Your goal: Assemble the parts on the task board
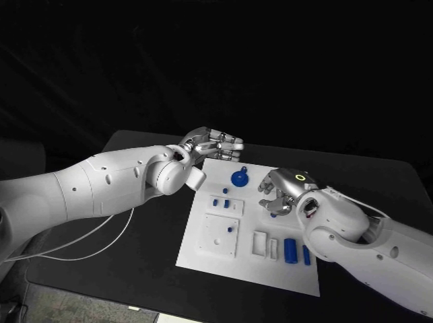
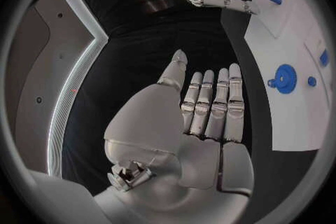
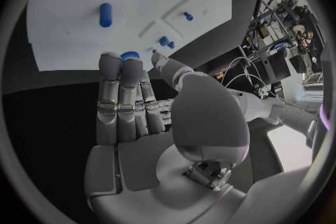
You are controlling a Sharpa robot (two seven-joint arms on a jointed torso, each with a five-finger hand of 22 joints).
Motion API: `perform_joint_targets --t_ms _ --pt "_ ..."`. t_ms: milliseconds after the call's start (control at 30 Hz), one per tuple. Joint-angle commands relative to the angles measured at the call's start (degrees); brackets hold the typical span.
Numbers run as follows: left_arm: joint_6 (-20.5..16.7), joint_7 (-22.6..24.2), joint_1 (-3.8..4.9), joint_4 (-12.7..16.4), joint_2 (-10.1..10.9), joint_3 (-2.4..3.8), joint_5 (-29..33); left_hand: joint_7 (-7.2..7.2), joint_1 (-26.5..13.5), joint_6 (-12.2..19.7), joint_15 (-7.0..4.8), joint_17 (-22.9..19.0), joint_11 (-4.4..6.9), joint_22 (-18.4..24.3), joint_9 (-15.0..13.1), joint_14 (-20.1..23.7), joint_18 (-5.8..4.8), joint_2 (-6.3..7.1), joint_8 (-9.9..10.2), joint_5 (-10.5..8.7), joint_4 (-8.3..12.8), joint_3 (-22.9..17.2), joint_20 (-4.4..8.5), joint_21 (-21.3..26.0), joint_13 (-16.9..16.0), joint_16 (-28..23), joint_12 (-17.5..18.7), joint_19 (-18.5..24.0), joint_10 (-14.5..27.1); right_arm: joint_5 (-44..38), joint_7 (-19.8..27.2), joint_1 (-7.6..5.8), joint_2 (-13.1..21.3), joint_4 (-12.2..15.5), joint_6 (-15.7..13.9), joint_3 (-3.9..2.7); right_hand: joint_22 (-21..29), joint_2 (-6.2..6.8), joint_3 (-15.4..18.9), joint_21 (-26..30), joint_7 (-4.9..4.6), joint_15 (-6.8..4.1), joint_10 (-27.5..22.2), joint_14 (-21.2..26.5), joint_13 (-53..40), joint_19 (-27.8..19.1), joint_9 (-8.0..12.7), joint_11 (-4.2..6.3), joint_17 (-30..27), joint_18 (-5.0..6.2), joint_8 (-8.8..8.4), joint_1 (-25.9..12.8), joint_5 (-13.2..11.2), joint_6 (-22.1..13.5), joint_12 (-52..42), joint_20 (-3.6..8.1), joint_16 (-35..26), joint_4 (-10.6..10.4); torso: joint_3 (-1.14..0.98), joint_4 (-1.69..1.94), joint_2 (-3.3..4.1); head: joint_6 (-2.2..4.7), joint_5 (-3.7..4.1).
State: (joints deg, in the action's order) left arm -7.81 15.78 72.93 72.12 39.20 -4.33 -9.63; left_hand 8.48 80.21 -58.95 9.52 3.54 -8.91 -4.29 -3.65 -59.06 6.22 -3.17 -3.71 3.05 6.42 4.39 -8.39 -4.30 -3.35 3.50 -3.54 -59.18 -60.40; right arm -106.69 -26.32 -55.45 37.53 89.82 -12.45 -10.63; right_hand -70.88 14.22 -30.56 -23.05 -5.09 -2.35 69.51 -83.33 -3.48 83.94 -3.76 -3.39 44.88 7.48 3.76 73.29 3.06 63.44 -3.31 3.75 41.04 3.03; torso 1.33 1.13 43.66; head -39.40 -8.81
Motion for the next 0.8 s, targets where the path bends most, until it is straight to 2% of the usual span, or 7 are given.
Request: perform_joint_targets --t_ms 33,100,233,333,367,533,800 --pt "0.5 1.6 0.05 0.4 0.4 0.04 -0.2 0.03 0.2 0.1 -0.21 0.0 0.03 0.1 0.1 0.0 -0.02 -0.30 0.1 -0.11 -0.2 -0.1 -0.25 -0.2 0.0 0.0 0.0 0.0 0.1 3.7 4.3 -0.12 1.3 -0.7 2.1 -0.41 -0.1 0.27 2.0 -0.5 0.29 0.19 -0.8 -0.3 0.0 2.6 0.1 -0.35 -0.1 0.69 -0.18 0.4 -0.2 -0.6 -0.1 -0.37 0.4 -0.2 -0.06 -0.04 0.02 0.34 0.38" --pt "0.4 1.7 0.05 0.5 0.6 0.03 -0.2 0.02 0.2 0.1 -0.21 0.0 0.05 0.1 0.1 0.0 -0.04 -0.30 0.1 -0.08 -0.2 -0.2 -0.24 -0.2 0.0 0.0 0.0 0.0 0.1 4.2 4.7 -0.21 2.1 -1.5 3.5 -0.69 -0.1 0.10 4.2 -0.7 0.71 0.47 -2.4 -0.3 0.0 2.6 0.1 -0.71 -0.2 0.75 -0.14 0.5 -0.2 -1.4 -0.2 -0.57 0.5 -0.3 -0.05 -0.01 0.00 0.53 0.53" --pt "0.4 1.7 0.04 0.6 0.9 0.02 -0.2 0.02 0.2 0.1 -0.21 0.0 0.05 0.1 0.1 0.0 -0.04 -0.30 0.1 -0.08 -0.2 -0.2 -0.24 -0.2 0.0 0.0 0.0 0.0 0.1 4.5 4.9 -0.27 2.8 -2.5 5.4 -0.88 0.2 -0.42 9.2 -0.3 0.81 1.01 -5.1 -0.2 0.0 2.5 0.1 -1.50 -0.3 1.25 -0.18 1.1 -0.2 -2.2 -0.1 -1.10 0.7 -0.4 -0.11 0.13 0.03 0.69 0.87" --pt "0.4 1.8 0.02 0.7 0.9 0.02 -0.2 0.04 0.1 0.1 -0.21 0.0 0.04 0.1 0.1 0.0 -0.06 -0.29 0.1 -0.07 -0.2 -0.2 -0.23 -0.2 0.0 0.0 0.0 0.0 0.1 4.4 5.0 -0.29 2.9 -3.2 6.5 -0.93 0.4 -0.45 11.4 0.0 1.06 1.15 -6.1 0.0 0.1 2.5 0.2 -1.74 -0.5 1.47 -0.26 1.4 -0.3 -3.0 -0.1 -1.26 0.8 -0.7 -0.06 0.12 0.05 0.86 1.05" --pt "0.4 1.8 0.02 0.7 0.9 0.02 -0.2 0.04 0.1 0.1 -0.21 0.0 0.04 0.1 0.1 0.0 -0.06 -0.29 0.1 -0.07 -0.2 -0.2 -0.23 -0.2 0.0 0.0 0.0 0.0 0.1 4.4 5.0 -0.29 2.9 -3.4 6.9 -0.94 0.6 -0.91 13.3 0.2 1.11 1.24 -6.5 0.1 0.0 2.5 0.1 -1.83 -0.6 1.64 -0.07 2.2 -0.3 -3.3 -0.2 -1.42 0.9 -1.2 -0.02 0.09 0.05 0.91 1.08" --pt "0.5 1.8 0.01 0.7 0.9 0.02 -0.2 0.04 0.1 0.1 -0.21 0.0 0.04 0.1 0.1 0.0 -0.06 -0.29 0.1 -0.07 -0.2 -0.2 -0.23 -0.2 0.0 0.0 0.0 0.0 0.1 4.3 5.2 -0.28 2.7 -4.2 8.2 -0.83 0.7 -0.67 14.7 0.1 1.53 1.31 -7.0 0.2 0.0 2.5 0.2 -1.96 -0.7 1.70 -0.19 2.5 -0.3 -4.1 -0.1 -1.46 1.1 -2.2 0.03 0.11 0.06 0.91 1.10" --pt "0.5 1.7 0.00 0.5 0.9 0.02 -0.2 0.04 0.1 0.1 -0.21 0.0 0.04 0.1 0.1 0.0 -0.06 -0.29 0.1 -0.07 -0.2 -0.2 -0.23 -0.2 0.0 0.0 0.0 0.0 0.1 4.3 5.6 -0.15 2.1 -5.2 9.7 -0.27 0.8 -1.28 15.0 0.1 1.36 1.08 -5.8 0.3 0.0 2.5 0.2 -1.59 -0.9 1.63 -0.18 3.2 -0.3 -4.2 -0.1 -1.42 1.3 -2.6 0.02 0.24 0.05 0.70 1.10"
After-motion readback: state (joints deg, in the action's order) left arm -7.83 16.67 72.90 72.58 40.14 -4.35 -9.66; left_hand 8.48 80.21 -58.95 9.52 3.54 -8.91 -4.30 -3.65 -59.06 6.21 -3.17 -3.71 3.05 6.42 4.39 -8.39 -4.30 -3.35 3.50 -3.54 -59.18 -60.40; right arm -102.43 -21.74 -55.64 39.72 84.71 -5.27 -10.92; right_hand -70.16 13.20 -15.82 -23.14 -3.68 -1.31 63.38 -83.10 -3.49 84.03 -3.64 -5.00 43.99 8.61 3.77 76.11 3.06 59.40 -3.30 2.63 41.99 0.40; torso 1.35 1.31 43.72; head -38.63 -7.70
